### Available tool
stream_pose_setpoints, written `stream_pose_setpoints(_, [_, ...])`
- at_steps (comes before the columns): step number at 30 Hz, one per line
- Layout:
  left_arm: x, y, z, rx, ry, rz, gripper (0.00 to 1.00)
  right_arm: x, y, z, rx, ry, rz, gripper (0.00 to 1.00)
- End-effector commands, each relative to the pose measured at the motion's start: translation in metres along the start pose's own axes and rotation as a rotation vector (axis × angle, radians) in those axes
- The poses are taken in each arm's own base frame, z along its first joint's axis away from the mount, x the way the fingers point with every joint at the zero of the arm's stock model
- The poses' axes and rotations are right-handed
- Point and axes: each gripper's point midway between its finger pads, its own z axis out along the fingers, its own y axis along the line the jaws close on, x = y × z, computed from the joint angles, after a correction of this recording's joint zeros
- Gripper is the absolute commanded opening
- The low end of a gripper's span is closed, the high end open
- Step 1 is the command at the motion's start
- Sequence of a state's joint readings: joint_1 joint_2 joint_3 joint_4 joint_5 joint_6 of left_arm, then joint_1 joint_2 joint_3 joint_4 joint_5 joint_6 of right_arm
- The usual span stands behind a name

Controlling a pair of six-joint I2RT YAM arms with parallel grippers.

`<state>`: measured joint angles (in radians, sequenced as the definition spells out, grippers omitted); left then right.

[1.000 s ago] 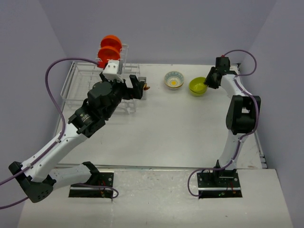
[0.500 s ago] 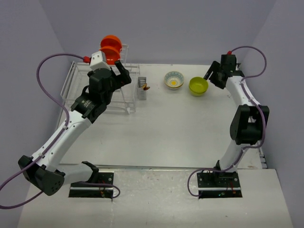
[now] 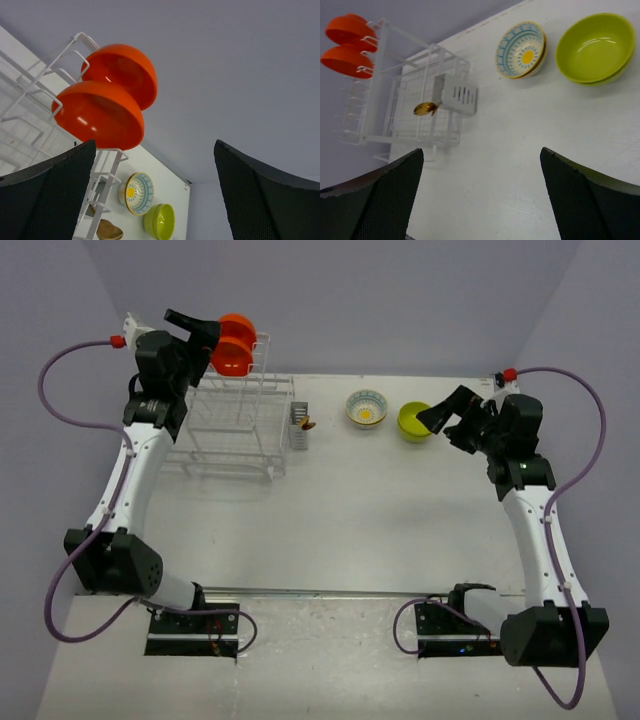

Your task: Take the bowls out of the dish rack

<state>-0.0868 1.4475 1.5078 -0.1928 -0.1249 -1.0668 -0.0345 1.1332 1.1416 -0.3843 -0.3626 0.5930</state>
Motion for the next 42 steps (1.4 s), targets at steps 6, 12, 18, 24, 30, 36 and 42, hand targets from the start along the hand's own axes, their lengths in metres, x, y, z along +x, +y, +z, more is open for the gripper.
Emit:
stream_pose_setpoints(6, [0.018,-0.022,0.053,0.061,0.106,-0.218,0.98,0.025,0.047,-0.032,-0.272,0.057,0.016,0.99])
stream_pose_setpoints(12, [0.016,-0.002,0.076,-0.002,0.038,-0.251,0.89,0.022,0.055,-0.052,-0.280,0.017,-0.015,0.99])
stream_pose_setpoints(18, [0.019,0.009,0.091,-0.043,0.026,-0.249,0.70,0.016,0.067,-0.072,-0.298,-0.025,-0.056,0.99])
stream_pose_setpoints(24, [0.026,0.021,0.093,-0.072,0.029,-0.274,0.56,0.011,0.073,-0.082,-0.300,-0.051,-0.076,0.99])
stream_pose_setpoints(30, [0.031,0.027,0.095,-0.088,0.038,-0.300,0.30,0.008,0.075,-0.090,-0.297,-0.073,-0.094,0.99])
stream_pose_setpoints(36, [0.035,0.032,0.086,-0.102,0.040,-0.342,0.09,0.005,0.076,-0.094,-0.291,-0.090,-0.102,0.99])
stream_pose_setpoints(42, [0.033,0.025,0.080,-0.069,0.042,-0.378,0.00,0.007,0.077,-0.096,-0.295,-0.089,-0.106,0.99])
